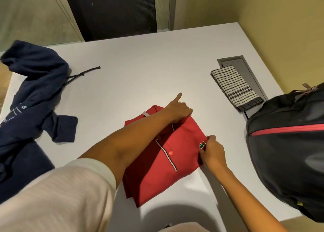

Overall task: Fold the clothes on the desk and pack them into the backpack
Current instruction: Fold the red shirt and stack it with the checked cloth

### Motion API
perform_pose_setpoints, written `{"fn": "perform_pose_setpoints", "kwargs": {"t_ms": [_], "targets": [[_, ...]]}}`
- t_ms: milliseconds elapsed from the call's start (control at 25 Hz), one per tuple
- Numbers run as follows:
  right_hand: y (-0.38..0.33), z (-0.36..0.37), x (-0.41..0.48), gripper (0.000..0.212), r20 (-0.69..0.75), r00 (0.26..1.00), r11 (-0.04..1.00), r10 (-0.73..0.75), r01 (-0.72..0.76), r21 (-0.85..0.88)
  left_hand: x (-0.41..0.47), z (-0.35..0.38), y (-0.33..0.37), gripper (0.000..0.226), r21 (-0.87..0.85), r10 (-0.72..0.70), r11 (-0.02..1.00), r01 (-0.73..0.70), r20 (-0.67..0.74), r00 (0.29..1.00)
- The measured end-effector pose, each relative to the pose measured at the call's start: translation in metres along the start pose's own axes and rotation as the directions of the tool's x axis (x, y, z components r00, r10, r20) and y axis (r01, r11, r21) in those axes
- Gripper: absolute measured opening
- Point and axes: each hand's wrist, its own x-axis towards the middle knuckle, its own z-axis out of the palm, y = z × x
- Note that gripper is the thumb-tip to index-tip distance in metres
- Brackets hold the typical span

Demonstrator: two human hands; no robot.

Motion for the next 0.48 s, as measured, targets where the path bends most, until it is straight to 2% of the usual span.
{"fn": "perform_pose_setpoints", "kwargs": {"t_ms": [120,160,240,320,360,480], "targets": [[-0.002,-0.012,-0.007,0.027,-0.08,0.99,0.992,-0.117,0.12,0.036,-0.01,-0.007,-0.011,0.026,0.06,-0.01,0.998,0.01,-0.002,1.0],[-0.004,-0.016,-0.013,0.025,-0.128,0.974,0.981,-0.185,0.192,0.043,-0.018,-0.008,-0.018,0.022,0.035,-0.021,0.999,0.023,-0.056,0.998],[-0.01,-0.02,-0.025,0.027,-0.238,0.911,0.934,-0.335,0.354,0.039,-0.042,-0.012,-0.035,0.02,-0.104,-0.063,0.994,0.037,-0.257,0.964],[-0.017,-0.022,-0.037,0.032,-0.35,0.794,0.851,-0.497,0.525,-0.015,-0.075,-0.017,-0.053,0.019,-0.19,-0.13,0.981,0.047,-0.449,0.884],[-0.021,-0.022,-0.044,0.03,-0.405,0.708,0.791,-0.578,0.609,-0.064,-0.094,-0.018,-0.059,0.02,-0.201,-0.167,0.977,0.073,-0.506,0.846],[-0.029,-0.017,-0.064,0.022,-0.449,0.437,0.579,-0.779,0.777,-0.248,-0.16,-0.012,-0.059,0.024,-0.226,-0.278,0.957,0.18,-0.554,0.784]]}}
